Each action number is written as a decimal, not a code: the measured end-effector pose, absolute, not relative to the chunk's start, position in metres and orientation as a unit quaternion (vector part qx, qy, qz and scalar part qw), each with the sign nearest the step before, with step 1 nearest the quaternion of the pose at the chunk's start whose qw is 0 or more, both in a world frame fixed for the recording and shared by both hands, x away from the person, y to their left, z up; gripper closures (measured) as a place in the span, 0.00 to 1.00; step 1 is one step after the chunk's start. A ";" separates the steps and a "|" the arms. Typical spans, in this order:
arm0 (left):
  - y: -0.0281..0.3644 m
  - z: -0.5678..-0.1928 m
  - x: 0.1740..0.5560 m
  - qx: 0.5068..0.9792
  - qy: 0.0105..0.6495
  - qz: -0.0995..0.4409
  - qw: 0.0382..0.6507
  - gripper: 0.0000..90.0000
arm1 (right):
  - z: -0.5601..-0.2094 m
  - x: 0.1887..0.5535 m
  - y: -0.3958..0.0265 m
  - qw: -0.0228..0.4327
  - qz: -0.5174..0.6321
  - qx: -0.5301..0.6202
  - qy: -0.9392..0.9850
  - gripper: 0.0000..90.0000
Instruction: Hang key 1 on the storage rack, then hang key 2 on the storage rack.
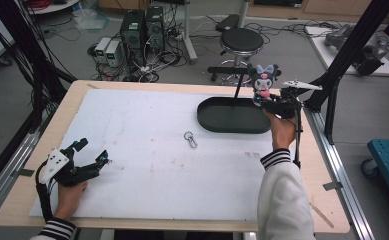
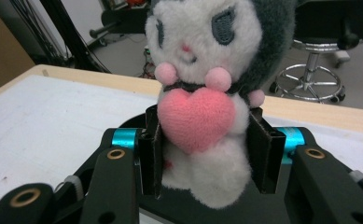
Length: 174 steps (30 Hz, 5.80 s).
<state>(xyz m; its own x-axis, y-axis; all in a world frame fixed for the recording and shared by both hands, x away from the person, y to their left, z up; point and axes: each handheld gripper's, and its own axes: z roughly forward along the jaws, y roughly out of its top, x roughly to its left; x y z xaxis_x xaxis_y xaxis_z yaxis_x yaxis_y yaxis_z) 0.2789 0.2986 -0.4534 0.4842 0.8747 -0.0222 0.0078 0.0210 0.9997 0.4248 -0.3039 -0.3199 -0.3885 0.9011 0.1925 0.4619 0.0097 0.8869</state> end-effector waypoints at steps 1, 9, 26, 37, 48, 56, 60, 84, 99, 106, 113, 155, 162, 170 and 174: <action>0.299 -0.453 0.279 0.604 0.365 0.353 0.614 0.15 | -0.320 0.425 -0.304 0.224 0.490 0.505 0.674 0.61; 0.298 -0.453 0.279 0.604 0.365 0.353 0.614 0.15 | -0.323 0.427 -0.306 0.223 0.488 0.512 0.670 0.61; 0.298 -0.453 0.279 0.604 0.365 0.353 0.614 0.15 | -0.328 0.432 -0.310 0.225 0.489 0.530 0.656 0.61; 0.298 -0.453 0.279 0.604 0.365 0.353 0.614 0.15 | -0.337 0.436 -0.315 0.207 0.484 0.547 0.651 0.60; 0.298 -0.453 0.279 0.604 0.364 0.354 0.614 0.15 | -0.343 0.437 -0.321 0.184 0.474 0.555 0.658 0.59; 0.298 -0.453 0.279 0.604 0.364 0.353 0.614 0.15 | -0.348 0.435 -0.322 0.181 0.460 0.556 0.668 0.59; 0.298 -0.453 0.279 0.605 0.364 0.354 0.614 0.15 | -0.351 0.435 -0.324 0.182 0.439 0.560 0.679 0.59; 0.298 -0.454 0.279 0.604 0.365 0.354 0.614 0.15 | -0.355 0.438 -0.320 0.199 0.459 0.535 0.680 0.03; 0.298 -0.453 0.279 0.605 0.363 0.353 0.614 0.15 | -0.344 0.418 -0.316 0.209 0.526 0.462 0.683 0.01; 0.299 -0.453 0.279 0.604 0.365 0.353 0.614 0.15 | -0.330 0.400 -0.304 0.214 0.558 0.417 0.684 0.01; 0.299 -0.453 0.279 0.602 0.367 0.350 0.616 0.15 | -0.331 0.377 -0.297 0.217 0.577 0.393 0.683 0.01; 0.298 -0.453 0.279 0.604 0.364 0.353 0.614 0.15 | -0.374 0.298 -0.279 0.237 0.608 0.332 0.681 0.01; 0.299 -0.453 0.279 0.603 0.367 0.350 0.616 0.15 | -0.378 0.299 -0.278 0.237 0.604 0.329 0.686 0.01; 0.299 -0.453 0.279 0.604 0.364 0.353 0.615 0.15 | -0.379 0.304 -0.278 0.227 0.607 0.334 0.685 0.01; 0.298 -0.453 0.279 0.604 0.364 0.353 0.614 0.15 | -0.379 0.307 -0.277 0.209 0.601 0.332 0.696 0.01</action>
